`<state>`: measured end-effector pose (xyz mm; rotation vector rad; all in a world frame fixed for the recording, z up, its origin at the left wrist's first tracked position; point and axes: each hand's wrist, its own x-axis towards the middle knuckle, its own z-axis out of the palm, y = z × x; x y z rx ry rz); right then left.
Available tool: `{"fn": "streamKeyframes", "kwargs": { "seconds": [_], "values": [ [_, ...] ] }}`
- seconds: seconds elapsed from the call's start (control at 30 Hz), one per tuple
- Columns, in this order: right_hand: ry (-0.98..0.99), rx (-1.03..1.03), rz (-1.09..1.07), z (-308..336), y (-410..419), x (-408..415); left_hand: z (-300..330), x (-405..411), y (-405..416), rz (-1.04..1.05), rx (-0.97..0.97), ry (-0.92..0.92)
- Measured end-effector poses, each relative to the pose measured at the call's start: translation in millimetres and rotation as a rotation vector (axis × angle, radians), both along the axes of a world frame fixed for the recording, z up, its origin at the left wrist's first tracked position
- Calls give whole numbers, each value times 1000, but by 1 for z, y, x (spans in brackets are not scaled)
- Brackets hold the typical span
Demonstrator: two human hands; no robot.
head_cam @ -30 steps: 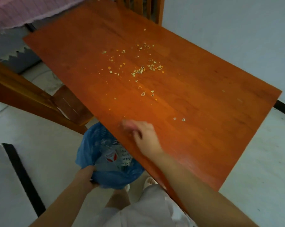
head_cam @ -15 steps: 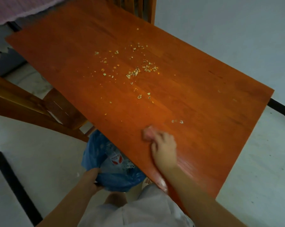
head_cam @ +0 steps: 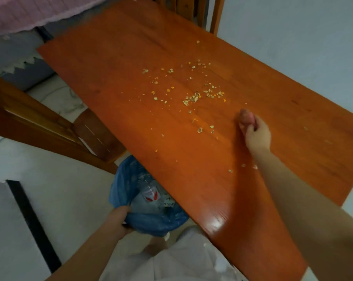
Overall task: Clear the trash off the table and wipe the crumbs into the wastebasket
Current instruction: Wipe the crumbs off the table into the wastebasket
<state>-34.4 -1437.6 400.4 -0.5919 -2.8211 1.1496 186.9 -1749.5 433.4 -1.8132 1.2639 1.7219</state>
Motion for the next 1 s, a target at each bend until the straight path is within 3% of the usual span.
{"fn": "streamKeyframes", "kwargs": {
  "seconds": [0.1, 0.3, 0.47, 0.6, 0.73, 0.8, 0.87, 0.93, 1.0],
  "values": [
    [-64, 90, 34, 1, -37, -10, -4, -6, -16, -11, 14, -5],
    [16, 117, 350, -3, -151, 43, -9, -21, -45, -72, 15, -24],
    [104, 75, 640, -4, -199, 112, -9, -27, -45, -94, -1, -12],
    [96, -70, 816, 11, -200, 139, -11, -20, -34, -114, -8, -19],
    [155, -135, 484, 23, -123, 113, -15, -11, -23, -112, 16, 4],
    [172, -43, 237, 16, -61, 100, -16, -6, -18, -99, 35, 22],
    [68, 43, 19, 7, -13, 106, -18, 0, -14, -95, 39, 31],
    [-22, 81, -69, 0, 0, 125, -21, 5, -12, -92, 41, 32],
    [10, 109, 2, -4, -19, 142, -24, 9, -10, -78, 40, 37]
  ]
}}
